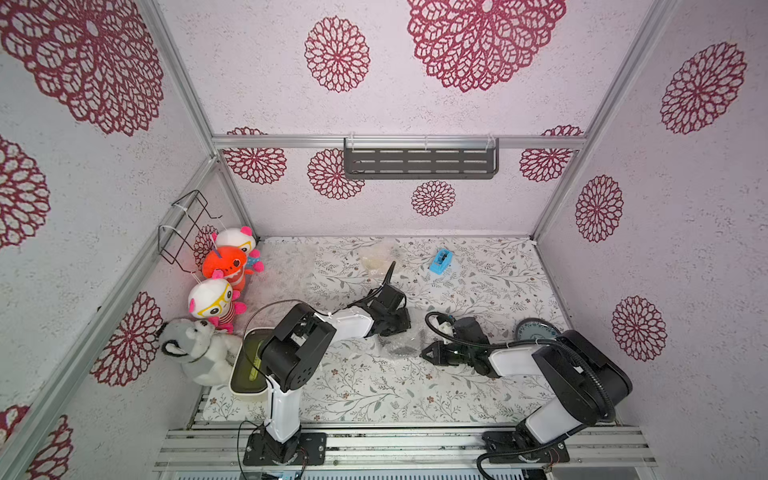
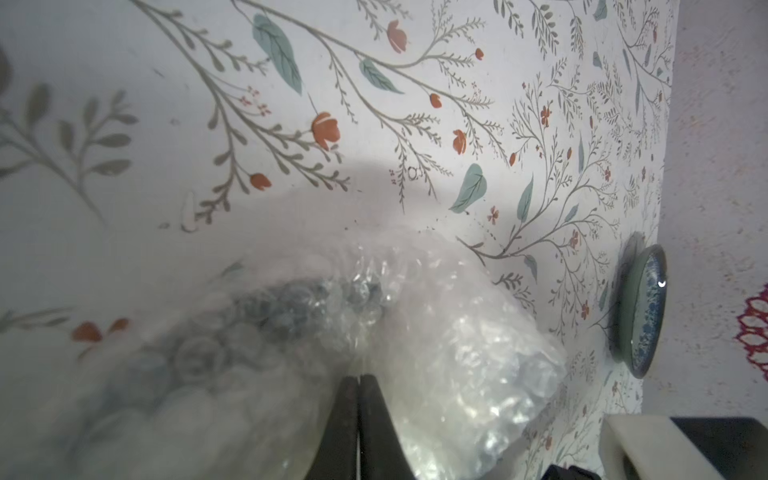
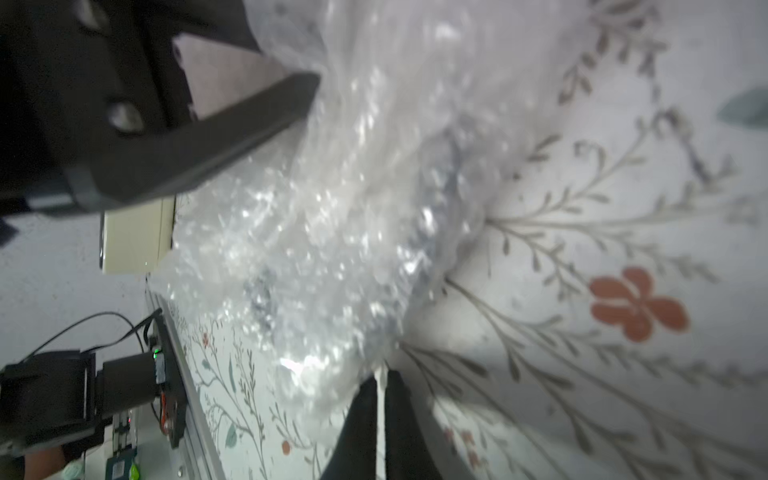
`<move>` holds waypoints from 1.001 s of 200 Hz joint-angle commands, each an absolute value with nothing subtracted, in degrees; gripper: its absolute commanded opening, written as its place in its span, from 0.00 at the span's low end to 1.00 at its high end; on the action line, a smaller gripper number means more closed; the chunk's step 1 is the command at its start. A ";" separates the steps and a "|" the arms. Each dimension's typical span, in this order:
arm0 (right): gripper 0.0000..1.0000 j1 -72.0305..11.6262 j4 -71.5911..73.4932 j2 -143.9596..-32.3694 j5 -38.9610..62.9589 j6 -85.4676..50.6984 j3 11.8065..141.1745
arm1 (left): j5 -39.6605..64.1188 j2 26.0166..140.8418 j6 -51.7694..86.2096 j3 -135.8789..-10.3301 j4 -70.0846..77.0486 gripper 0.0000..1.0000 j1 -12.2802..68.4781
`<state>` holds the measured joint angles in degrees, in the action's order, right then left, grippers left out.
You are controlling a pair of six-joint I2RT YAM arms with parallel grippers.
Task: Wrap dinner plates in bubble wrap
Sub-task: Stick the tape on the bubble wrap, then pick up the bubble wrap from the center of the board.
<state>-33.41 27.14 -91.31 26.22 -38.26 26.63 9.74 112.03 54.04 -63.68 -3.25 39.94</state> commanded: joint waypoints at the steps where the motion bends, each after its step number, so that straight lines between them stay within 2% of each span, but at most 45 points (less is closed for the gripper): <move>1: 0.14 -33.33 30.36 -89.97 15.35 -43.78 25.84 | 10.88 114.05 56.16 -61.71 -3.46 0.08 40.08; 23: 0.22 -32.38 20.51 -81.32 9.61 -45.88 23.24 | 10.20 113.12 56.09 -60.53 -3.51 0.08 40.01; 48: 0.33 -31.82 10.20 -71.86 11.46 -44.83 22.53 | 10.82 113.10 56.75 -59.44 -2.95 0.08 39.89; 68: 0.48 -31.98 14.14 -69.07 19.85 -50.40 21.58 | 11.25 113.12 57.37 -58.68 -2.05 0.08 40.05; 89: 0.52 -33.18 24.96 -72.10 23.30 -61.29 20.04 | 11.37 113.09 57.82 -58.06 -1.65 0.08 40.02; 126: 0.53 -34.75 32.15 -82.01 19.06 -67.84 21.52 | 11.64 110.65 58.53 -56.87 -0.47 0.08 40.08; 153: 0.53 -35.96 46.74 -91.23 20.17 -73.56 22.52 | 12.57 110.57 58.99 -56.53 0.06 0.08 40.03; 174: 0.51 -37.44 53.24 -96.97 16.96 -76.48 23.98 | 13.03 110.18 60.40 -55.08 1.95 0.08 40.16; 189: 0.44 -37.96 56.42 -100.16 13.95 -77.60 24.42 | 13.43 109.57 61.07 -54.32 3.28 0.08 40.08; 200: 0.28 -38.14 57.60 -101.98 12.09 -77.05 24.72 | 13.91 108.69 60.70 -54.47 3.16 0.09 39.59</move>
